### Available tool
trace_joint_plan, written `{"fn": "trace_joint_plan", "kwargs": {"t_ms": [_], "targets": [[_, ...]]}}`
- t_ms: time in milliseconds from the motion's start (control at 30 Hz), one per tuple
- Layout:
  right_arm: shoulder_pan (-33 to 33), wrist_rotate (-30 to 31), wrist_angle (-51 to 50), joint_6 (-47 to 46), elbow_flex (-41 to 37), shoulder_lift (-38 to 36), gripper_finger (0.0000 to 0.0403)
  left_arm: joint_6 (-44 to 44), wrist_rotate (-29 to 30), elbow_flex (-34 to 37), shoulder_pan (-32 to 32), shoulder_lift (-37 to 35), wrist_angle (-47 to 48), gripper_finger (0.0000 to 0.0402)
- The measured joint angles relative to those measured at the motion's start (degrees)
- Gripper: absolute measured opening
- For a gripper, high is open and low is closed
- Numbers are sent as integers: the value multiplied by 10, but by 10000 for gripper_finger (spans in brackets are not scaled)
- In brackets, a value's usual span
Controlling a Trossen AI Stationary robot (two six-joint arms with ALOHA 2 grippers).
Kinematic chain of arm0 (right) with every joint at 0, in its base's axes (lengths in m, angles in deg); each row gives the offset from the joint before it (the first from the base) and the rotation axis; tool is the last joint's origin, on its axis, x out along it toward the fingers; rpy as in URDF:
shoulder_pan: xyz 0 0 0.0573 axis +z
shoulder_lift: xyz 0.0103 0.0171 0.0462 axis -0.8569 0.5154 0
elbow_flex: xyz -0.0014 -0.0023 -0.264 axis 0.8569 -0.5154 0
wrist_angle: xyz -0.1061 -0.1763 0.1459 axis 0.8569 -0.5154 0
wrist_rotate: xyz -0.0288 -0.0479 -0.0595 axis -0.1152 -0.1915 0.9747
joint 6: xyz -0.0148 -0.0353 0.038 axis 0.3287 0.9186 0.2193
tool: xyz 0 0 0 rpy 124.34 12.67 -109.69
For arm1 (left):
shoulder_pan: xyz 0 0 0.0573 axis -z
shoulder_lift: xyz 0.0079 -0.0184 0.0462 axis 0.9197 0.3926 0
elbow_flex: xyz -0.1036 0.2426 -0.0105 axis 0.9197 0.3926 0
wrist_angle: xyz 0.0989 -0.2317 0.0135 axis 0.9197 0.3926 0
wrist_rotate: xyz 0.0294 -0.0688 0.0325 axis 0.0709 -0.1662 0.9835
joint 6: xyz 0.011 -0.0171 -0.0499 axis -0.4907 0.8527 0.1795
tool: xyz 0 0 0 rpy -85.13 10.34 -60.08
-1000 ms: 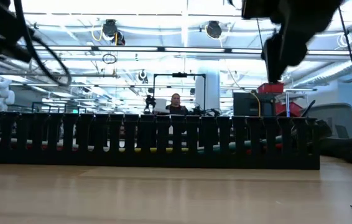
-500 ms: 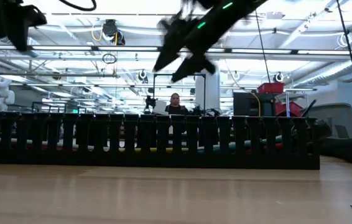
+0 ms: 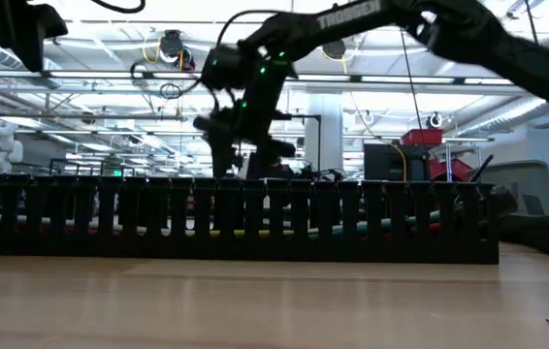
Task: Ziptie cables
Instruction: Close the black cable duct
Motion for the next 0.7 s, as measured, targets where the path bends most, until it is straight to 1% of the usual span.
{"fn": "trace_joint_plan", "kwargs": {"t_ms": [67, 167, 333, 467, 633, 700], "targets": [[1, -15, -30, -23, 29, 28, 316, -10, 0, 0, 0, 0, -3, 202], [2, -16, -43, -51, 22, 42, 316, -14, 1, 0, 1, 0, -16, 202], [1, -15, -40, -80, 22, 52, 316, -10, 0, 0, 1, 0, -37, 202], [2, -9, -35, -87, 22, 52, 316, -10, -2, 0, 1, 0, -52, 202], [9, -13, -26, -94, 22, 62, 316, -9, -4, 0, 1, 0, -52, 202], [16, -6, -25, -101, 22, 69, 316, -9, -4, 0, 1, 0, -52, 202]]}}
